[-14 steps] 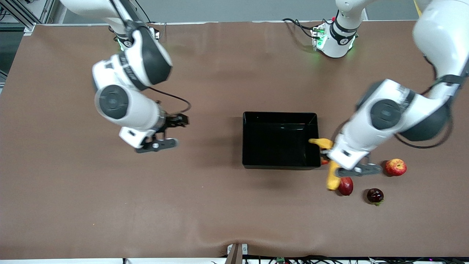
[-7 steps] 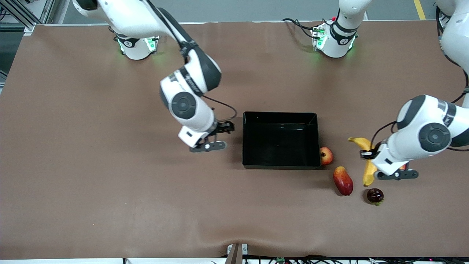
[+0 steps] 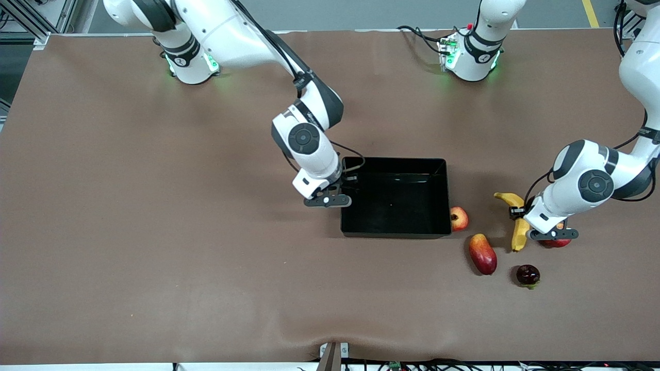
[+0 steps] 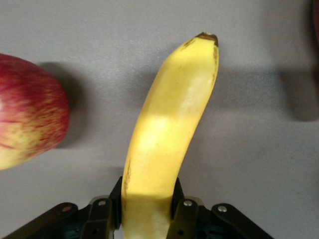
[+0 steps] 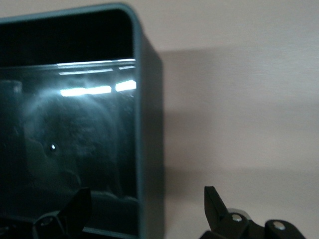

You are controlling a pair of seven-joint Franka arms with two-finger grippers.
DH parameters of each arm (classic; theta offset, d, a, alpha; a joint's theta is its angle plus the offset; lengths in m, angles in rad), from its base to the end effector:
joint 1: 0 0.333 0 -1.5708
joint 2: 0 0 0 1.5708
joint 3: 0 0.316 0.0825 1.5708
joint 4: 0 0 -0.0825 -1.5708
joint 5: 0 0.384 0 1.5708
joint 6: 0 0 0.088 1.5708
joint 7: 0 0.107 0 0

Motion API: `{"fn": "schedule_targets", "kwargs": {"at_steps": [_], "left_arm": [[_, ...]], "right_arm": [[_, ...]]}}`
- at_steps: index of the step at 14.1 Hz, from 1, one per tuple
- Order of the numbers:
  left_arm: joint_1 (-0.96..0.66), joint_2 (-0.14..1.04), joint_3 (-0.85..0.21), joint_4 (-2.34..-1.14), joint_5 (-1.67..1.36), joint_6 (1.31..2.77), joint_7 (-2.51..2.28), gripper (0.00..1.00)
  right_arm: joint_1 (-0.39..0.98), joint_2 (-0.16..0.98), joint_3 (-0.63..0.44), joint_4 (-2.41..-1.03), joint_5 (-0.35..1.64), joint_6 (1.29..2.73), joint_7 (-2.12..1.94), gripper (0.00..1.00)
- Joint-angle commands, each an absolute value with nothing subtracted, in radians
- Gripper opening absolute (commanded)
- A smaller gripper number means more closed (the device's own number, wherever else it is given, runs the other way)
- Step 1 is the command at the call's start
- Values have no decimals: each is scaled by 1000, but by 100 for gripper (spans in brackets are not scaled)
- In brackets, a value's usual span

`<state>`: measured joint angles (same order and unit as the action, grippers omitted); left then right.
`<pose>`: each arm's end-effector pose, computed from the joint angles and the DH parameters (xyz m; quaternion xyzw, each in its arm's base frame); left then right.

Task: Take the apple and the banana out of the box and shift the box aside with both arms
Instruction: 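Set the banana down with the left gripper while the right gripper grips the tray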

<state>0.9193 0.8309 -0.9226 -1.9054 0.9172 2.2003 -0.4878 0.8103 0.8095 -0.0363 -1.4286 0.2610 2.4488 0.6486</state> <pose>0.6085 0.0470 0.1902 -0.9993 0.0013 0.0230 0.0300 0.5299 0.5263 0.2325 -0.9909 0.0218 -0.0269 0.1299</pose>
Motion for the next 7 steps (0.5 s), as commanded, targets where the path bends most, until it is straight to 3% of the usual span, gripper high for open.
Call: {"fn": "schedule_targets", "kwargs": {"at_steps": [1,2,3,7], "left_arm": [[904,822,-924,-1890,936,2209,-494,34],[902,819,-922,-1885,936,2209,-494,81],[903,807,-925,-1885,936,2209,-491,100],[948,726,-1086,-1826,902,2094,-497,100]], "right_arm": [[842,854,-48,-1410,273,2536,680,58],[842,853,-49,-1411,278,2536,681,8],[844,853,-51,-1411,276,2537,690,0],[842,838,-80,-1420,232,2522,692,0]]}}
